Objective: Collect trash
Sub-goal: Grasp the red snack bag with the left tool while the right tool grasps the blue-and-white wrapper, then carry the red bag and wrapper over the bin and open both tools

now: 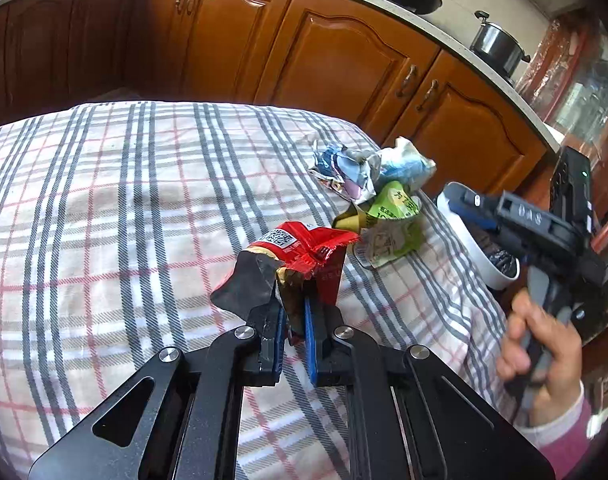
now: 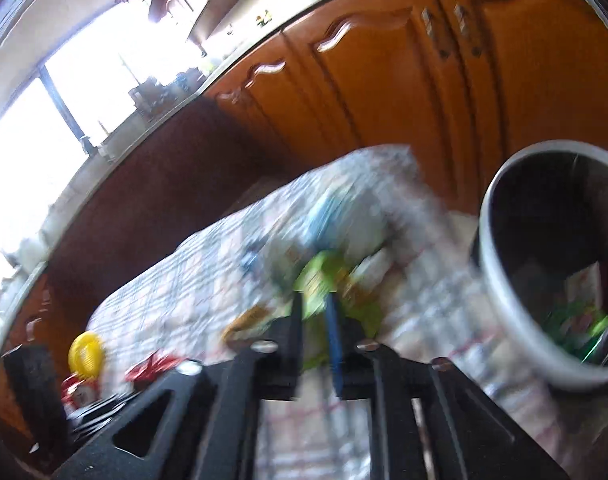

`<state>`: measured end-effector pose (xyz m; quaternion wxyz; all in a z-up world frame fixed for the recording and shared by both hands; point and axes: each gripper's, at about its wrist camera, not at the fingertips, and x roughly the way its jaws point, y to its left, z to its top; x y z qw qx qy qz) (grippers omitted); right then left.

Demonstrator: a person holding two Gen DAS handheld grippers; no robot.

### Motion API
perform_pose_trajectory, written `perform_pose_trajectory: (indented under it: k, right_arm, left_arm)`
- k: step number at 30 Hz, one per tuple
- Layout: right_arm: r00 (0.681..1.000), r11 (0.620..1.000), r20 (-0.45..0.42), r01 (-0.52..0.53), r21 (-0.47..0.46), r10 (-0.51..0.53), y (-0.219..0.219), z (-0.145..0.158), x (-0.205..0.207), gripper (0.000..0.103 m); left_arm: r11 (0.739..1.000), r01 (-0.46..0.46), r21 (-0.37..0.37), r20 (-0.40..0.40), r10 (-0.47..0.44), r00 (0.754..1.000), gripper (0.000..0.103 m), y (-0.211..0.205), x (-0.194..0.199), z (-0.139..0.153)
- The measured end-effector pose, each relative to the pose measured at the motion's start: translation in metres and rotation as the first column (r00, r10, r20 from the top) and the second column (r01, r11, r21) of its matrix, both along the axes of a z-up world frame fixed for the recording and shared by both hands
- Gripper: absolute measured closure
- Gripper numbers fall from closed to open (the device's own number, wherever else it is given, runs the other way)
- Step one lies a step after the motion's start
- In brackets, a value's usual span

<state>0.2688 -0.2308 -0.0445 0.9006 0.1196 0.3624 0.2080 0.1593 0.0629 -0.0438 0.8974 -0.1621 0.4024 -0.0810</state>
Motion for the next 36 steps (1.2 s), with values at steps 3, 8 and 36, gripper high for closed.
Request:
perform_pose_trajectory:
  k: [3, 8, 36]
  right_arm:
    - [0.999, 0.999, 0.026, 0.026, -0.022, -0.026, -0.003, 0.003, 0.021, 0.054]
    - [1.0, 0.999, -0.005, 0.017, -0.052, -0.017, 0.004, -0.004, 0.061, 0.053]
    - [0.997, 0.999, 0.07, 0.033, 0.026, -0.034, -0.078, 0.032, -0.017, 0.102]
  left_arm:
    - [1.0, -0.007, -0.006, 0.002, 0.007, 1.0, 0.096, 0.001, 0.005, 0.001]
    - [1.0, -0.011, -0.015, 0.009, 0.012, 1.0, 0.096, -0.001, 0.012, 0.004]
    - [0.991, 0.132, -0.02, 0.113, -0.129, 0.985, 0.096, -0.08, 0.028, 0.047]
